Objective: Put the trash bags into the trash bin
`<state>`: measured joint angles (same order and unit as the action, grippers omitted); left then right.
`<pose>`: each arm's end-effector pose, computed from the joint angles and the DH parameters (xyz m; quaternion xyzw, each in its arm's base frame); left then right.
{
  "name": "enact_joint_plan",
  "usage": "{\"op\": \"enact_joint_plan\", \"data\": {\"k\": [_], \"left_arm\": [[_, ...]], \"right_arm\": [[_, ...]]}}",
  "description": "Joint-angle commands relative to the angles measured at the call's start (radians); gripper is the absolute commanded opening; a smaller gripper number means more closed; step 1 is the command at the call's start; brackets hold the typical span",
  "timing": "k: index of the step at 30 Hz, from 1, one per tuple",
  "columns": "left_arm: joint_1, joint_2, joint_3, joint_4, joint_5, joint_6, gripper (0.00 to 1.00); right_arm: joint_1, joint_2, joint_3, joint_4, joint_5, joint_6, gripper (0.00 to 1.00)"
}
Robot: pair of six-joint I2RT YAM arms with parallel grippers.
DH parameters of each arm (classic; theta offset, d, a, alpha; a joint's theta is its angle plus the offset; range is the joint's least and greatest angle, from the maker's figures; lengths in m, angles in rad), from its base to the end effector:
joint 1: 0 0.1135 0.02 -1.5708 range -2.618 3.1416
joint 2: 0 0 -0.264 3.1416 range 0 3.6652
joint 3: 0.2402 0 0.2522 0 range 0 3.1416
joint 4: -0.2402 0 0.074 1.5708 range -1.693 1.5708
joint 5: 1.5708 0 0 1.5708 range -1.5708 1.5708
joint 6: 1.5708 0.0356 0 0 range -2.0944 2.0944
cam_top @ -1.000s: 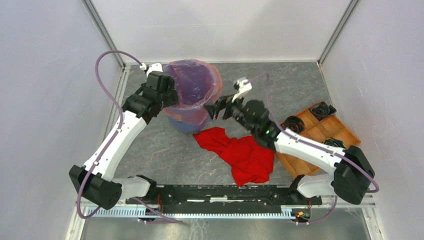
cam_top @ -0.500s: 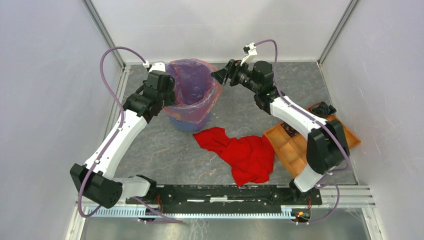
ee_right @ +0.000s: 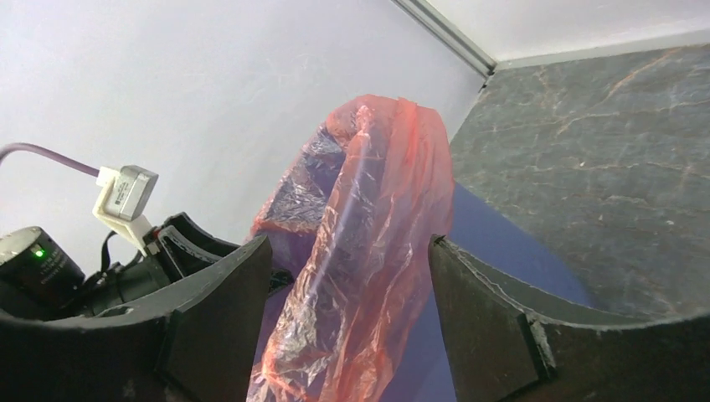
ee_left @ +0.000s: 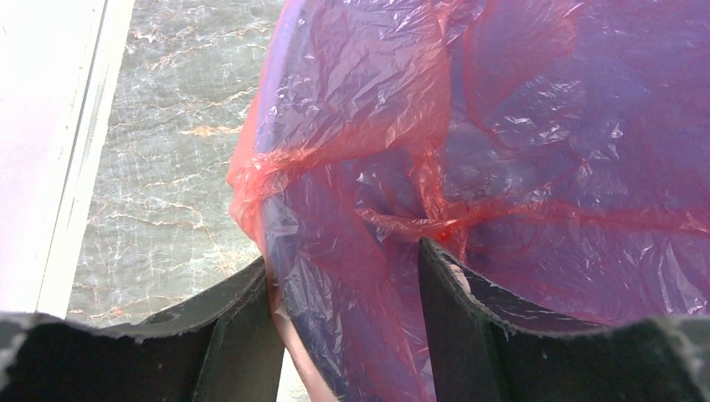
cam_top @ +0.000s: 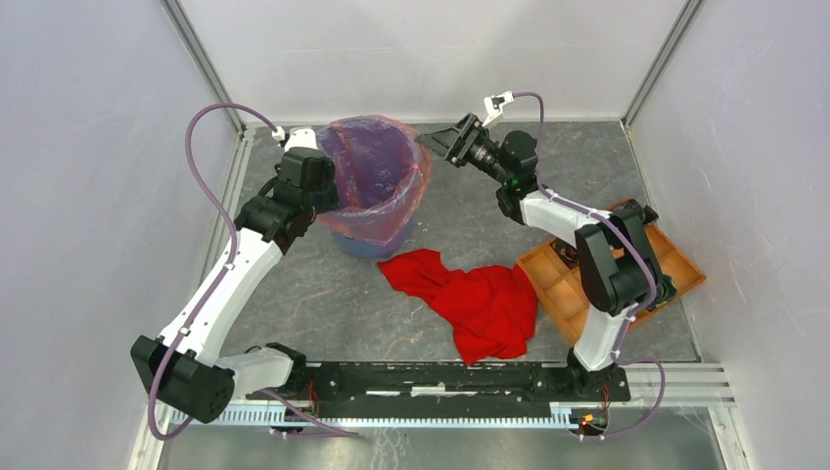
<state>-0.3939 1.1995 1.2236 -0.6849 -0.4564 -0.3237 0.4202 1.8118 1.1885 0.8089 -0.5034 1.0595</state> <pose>0.2381 -0.0820 0.3604 -0.0686 0.8779 0.0399 0.4722 0.3767 0.1871 0.2950 0.0124 0.6473 0.6199 0.4433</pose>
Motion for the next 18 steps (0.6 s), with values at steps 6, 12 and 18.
{"op": "enact_joint_plan", "data": {"k": [6,12,18], "left_arm": [[-0.003,-0.022,-0.030,0.008,0.061,-0.021,0.61],[-0.003,-0.023,-0.028,0.008,0.083,-0.032,0.61],[-0.004,-0.025,-0.017,-0.002,0.084,-0.039,0.61]], "right_arm": [[-0.007,0.096,0.012,0.192,-0.027,0.156,0.57],[-0.009,0.119,0.001,0.249,-0.023,0.176,0.46],[-0.010,0.129,-0.021,0.251,-0.001,0.170,0.16]]}}
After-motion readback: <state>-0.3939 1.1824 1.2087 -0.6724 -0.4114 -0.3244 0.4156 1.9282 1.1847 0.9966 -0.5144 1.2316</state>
